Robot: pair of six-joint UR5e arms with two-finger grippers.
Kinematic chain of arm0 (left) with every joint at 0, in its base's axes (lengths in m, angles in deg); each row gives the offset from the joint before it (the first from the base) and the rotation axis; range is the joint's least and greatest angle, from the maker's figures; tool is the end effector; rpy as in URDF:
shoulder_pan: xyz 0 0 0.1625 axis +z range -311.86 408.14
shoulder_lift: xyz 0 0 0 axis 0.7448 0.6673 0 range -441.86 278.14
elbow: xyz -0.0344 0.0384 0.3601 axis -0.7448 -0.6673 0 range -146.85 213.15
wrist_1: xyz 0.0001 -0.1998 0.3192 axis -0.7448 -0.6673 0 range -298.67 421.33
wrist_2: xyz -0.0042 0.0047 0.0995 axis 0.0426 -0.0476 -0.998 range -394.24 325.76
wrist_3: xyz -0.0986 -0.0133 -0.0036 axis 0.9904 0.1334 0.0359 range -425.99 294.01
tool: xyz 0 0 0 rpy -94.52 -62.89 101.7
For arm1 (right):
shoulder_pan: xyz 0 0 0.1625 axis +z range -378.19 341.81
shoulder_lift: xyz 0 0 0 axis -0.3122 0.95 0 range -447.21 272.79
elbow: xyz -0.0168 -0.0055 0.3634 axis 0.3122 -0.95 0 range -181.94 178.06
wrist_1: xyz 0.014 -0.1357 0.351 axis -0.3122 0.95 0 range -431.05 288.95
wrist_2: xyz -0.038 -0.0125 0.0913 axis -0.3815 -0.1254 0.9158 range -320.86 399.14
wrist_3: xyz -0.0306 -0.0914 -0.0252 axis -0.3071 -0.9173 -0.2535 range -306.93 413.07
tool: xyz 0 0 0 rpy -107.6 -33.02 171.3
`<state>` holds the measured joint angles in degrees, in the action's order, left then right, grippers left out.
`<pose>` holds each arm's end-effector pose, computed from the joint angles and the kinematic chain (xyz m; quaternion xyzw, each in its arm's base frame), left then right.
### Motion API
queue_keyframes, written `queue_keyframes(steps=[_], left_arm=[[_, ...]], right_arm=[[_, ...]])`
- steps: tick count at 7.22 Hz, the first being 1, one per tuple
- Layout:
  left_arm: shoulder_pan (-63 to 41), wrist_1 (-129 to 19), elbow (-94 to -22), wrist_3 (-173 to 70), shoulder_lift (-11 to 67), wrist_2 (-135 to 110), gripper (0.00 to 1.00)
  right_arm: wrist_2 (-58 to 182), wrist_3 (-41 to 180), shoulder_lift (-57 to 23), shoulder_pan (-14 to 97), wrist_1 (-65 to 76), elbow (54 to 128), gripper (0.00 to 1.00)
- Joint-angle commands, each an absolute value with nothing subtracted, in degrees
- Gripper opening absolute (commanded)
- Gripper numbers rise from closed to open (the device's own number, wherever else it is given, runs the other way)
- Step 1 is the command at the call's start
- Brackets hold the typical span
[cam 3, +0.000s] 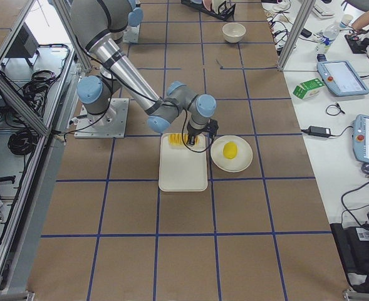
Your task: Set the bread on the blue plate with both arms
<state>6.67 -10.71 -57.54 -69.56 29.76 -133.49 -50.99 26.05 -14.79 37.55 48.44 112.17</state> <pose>0.3358 -0.4532 0.2614 -0.3780 0.9215 0.0693 0.0558 -0.1429 -0.4463 0.1567 0.0626 0.9924 0.0920 0.0532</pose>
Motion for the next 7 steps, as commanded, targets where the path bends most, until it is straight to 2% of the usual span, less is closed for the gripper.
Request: queue_keyframes(steps=[1,2,4,5,7], left_arm=[[7.0,-26.4,-53.8,-70.8,27.4,-139.7,0.00],[6.1,-38.9,-51.9,-71.3,26.9,-142.8,0.00],[3.2,-49.5,-52.8,-74.2,25.6,-140.7,0.00],[0.6,-50.7,-54.0,-80.3,25.6,-132.1,0.00],[-10.9,-49.1,-55.8,-81.5,24.8,-116.1,0.00]], right_arm=[[-51.1,26.1,-13.9,37.5,46.8,111.4,0.00],[-52.9,26.2,-12.3,37.5,46.4,110.3,0.00],[-53.0,26.8,-11.1,38.0,37.7,103.6,0.00],[-52.3,27.3,-11.2,38.2,31.0,97.7,0.00],[-52.4,31.2,-11.1,44.5,20.7,87.1,0.00]])
